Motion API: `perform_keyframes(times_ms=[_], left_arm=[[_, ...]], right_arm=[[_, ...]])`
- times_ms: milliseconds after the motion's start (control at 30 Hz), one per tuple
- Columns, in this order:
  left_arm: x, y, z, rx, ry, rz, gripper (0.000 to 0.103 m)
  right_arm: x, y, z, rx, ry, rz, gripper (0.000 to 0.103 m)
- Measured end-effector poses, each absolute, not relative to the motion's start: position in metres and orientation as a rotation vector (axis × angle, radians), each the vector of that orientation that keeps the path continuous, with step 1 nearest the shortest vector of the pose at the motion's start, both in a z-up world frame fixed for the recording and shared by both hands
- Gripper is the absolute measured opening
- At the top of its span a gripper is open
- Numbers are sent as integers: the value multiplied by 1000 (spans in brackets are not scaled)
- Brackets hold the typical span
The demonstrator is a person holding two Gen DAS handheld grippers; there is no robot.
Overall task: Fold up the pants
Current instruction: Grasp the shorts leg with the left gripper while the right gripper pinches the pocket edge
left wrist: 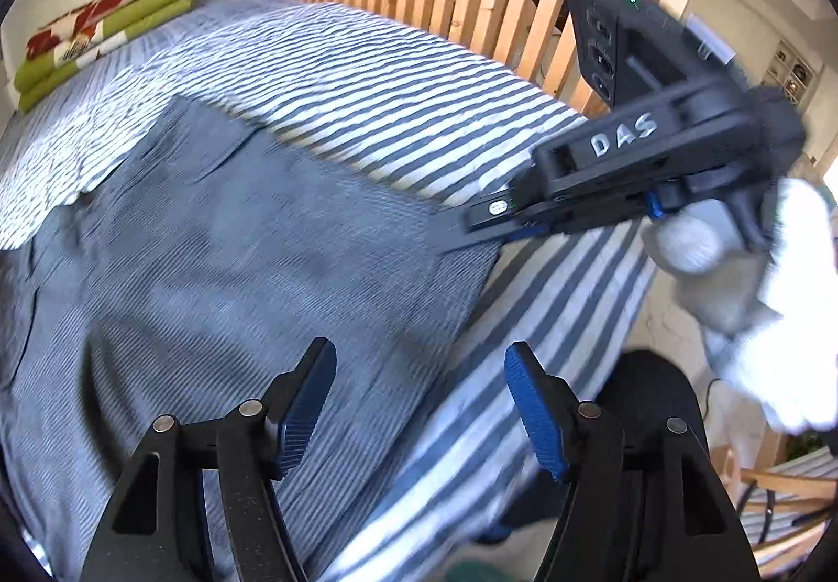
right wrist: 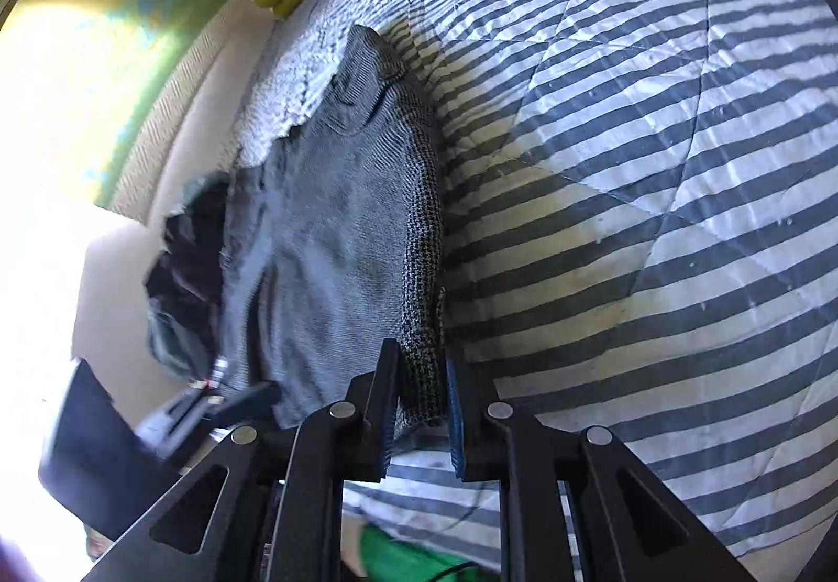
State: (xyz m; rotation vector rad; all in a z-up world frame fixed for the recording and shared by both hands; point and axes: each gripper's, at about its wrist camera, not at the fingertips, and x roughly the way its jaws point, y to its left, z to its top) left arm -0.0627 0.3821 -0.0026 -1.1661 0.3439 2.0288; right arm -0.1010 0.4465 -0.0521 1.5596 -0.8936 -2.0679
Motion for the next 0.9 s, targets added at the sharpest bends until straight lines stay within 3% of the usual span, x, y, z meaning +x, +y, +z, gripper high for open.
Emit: perform_keyframes(times_ms=[133, 167, 200, 267, 367, 433, 500, 567, 667, 900], left_arm=[[-43, 411, -11, -1128, 400, 2065, 70], [-56, 413, -28, -1121, 394, 2079, 66], [-57, 414, -27, -1119, 374, 2093, 59], [-64, 413, -33, -1142, 341, 2118, 29], [-74, 403, -30, -1174, 252, 2111, 9], [-74, 393, -22, -1180, 192, 2108, 9], [-73, 386, -15, -1168, 144, 2112, 8], [-84, 377, -17, -1167, 97, 2118, 8], [-87, 366, -14, -1167, 28, 2113, 8], [-78, 338, 6, -1140, -104, 2111, 8]], right_arm=[[-101, 449, -42, 1531, -943, -2015, 15], [-102, 448, -41, 1529, -940, -2008, 15], [-102, 450, -40, 1528, -936, -2003, 15], [-104, 451, -40, 1530, -942, -1992, 15], [-107, 454, -41, 1516, -938, -1974, 16], [-112, 455, -39, 1490, -923, -1985, 19], [-121, 460, -32, 1446, -898, -2050, 39], [-140, 463, -28, 1422, -885, -2133, 49], [-190, 451, -31, 1433, -886, -2145, 49], [-293, 387, -45, 1584, -684, -2218, 49]])
